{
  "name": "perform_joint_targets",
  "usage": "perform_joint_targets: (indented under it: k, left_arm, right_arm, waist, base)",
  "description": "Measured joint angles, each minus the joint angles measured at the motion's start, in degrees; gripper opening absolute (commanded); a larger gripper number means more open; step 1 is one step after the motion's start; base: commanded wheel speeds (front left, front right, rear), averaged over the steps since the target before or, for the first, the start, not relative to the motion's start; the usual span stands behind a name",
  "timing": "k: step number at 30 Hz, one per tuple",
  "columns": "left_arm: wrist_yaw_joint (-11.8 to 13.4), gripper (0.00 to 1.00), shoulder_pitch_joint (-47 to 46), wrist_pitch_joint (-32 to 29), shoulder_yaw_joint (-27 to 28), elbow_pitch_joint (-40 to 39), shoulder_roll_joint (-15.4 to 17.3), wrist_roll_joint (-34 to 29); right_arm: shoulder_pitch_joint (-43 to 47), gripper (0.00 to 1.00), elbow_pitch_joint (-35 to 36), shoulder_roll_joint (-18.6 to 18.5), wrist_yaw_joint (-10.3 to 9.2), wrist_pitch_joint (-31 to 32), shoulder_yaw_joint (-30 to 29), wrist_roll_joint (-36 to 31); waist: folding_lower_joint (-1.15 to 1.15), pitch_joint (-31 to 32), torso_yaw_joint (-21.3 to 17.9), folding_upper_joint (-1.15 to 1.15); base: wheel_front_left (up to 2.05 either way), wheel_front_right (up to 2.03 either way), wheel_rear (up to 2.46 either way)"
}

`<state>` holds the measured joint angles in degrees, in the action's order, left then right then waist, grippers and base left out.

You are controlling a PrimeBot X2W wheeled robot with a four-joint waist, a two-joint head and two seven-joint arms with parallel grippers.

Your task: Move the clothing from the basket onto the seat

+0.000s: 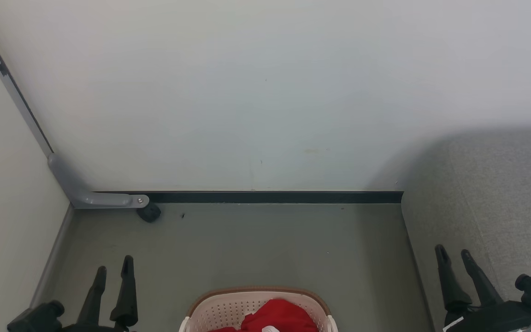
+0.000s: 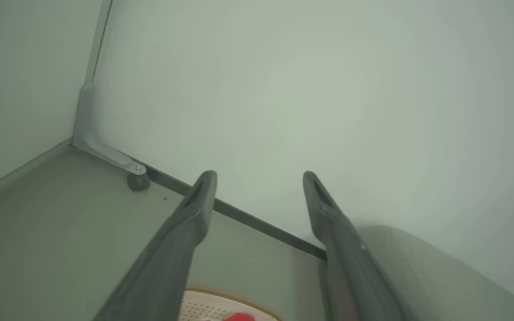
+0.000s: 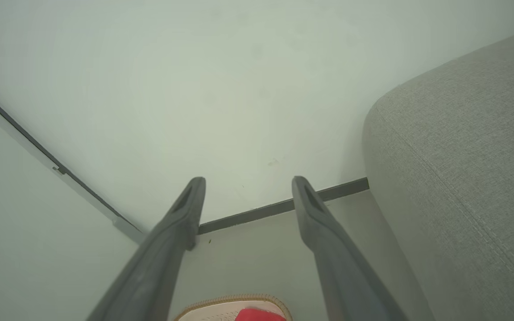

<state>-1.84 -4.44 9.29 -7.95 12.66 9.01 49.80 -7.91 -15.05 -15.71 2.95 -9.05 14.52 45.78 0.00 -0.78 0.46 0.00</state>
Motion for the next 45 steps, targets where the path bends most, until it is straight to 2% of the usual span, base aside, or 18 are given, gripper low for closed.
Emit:
perform_joint_targets:
  k: [6, 21, 45]
  left_arm:
    - [2.4, 1.00, -0.1, 1.5, -1.4, 0.1, 0.7, -7.4]
    - [3.9, 1.00, -0.8, 4.8, -4.2, 1.0, 1.6, -18.8]
    - [3.8, 1.00, -1.1, 5.0, -3.3, 1.9, 0.8, -21.0]
  right_arm:
    - [-0.8, 1.00, -0.5, -1.0, -1.00, -1.4, 2.9, -6.1]
    - [-1.4, 1.00, -1.1, -3.0, -2.53, -4.8, 6.6, -16.6]
    - [-1.8, 1.00, 0.5, -2.2, -1.85, -5.2, 4.7, -17.6]
  waist:
    - [0.00, 0.2, -0.2, 0.00]
    - [0.00, 0.4, -0.5, 0.00]
    - [0.00, -0.1, -0.5, 0.00]
  base:
    - [0.00, 0.00, 0.00]
    - [0.00, 0.00, 0.00]
    - [0.00, 0.00, 0.00]
